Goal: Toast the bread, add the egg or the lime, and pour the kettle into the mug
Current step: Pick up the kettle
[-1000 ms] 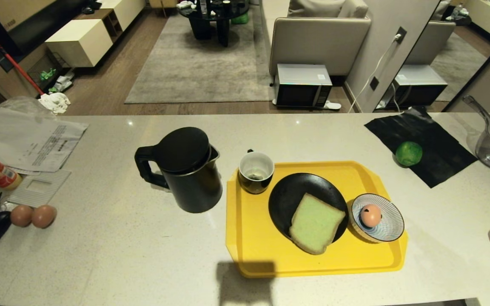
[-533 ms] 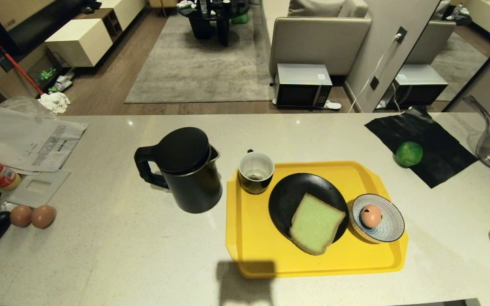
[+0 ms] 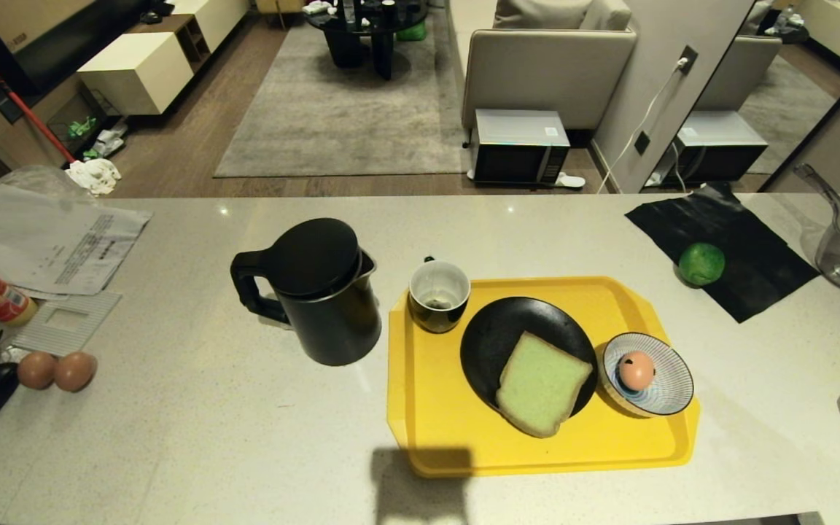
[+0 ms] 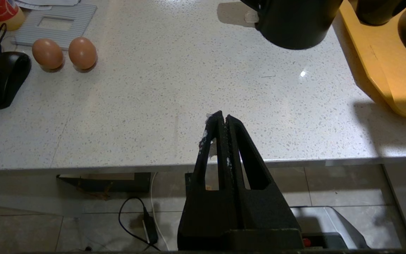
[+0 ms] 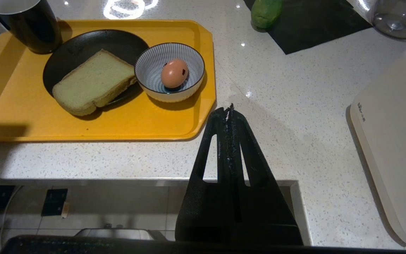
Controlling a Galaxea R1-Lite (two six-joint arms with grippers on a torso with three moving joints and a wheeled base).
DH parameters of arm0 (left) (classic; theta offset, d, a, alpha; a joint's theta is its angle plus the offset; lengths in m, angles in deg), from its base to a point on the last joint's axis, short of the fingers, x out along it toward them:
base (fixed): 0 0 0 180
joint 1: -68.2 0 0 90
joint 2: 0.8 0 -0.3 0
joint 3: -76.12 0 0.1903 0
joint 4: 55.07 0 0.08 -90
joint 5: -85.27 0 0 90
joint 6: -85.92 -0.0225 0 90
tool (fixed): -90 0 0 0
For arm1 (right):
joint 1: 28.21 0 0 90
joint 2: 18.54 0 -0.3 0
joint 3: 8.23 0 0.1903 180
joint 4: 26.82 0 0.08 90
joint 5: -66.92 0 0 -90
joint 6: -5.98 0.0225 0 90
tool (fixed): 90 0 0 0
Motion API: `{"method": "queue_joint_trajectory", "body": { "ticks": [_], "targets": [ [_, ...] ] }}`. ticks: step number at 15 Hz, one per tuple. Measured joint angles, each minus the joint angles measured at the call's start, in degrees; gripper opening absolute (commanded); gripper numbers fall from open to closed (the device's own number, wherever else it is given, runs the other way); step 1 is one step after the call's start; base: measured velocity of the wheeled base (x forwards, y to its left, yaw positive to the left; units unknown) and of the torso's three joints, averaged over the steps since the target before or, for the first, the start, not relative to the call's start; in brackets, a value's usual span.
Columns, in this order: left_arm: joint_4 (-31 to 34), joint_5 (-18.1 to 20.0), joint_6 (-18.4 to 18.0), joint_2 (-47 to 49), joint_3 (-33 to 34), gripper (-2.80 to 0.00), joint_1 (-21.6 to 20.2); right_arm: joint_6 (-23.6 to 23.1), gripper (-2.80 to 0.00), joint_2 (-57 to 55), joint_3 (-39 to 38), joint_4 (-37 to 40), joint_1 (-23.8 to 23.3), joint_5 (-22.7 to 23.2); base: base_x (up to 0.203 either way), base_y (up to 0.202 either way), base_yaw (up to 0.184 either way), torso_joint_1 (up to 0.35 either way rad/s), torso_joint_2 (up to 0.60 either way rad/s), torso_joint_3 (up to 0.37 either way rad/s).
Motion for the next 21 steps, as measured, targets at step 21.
{"method": "queue_joint_trajectory", "body": {
  "ticks": [21],
  "targets": [
    [0.0, 0.0, -0.2, 0.0, 0.0, -2.8, 0.0, 0.0, -2.8, 0.0, 0.0, 0.0, 0.0, 0.0, 0.0, 0.0, 0.0, 0.0, 0.0, 0.0]
  ]
}}
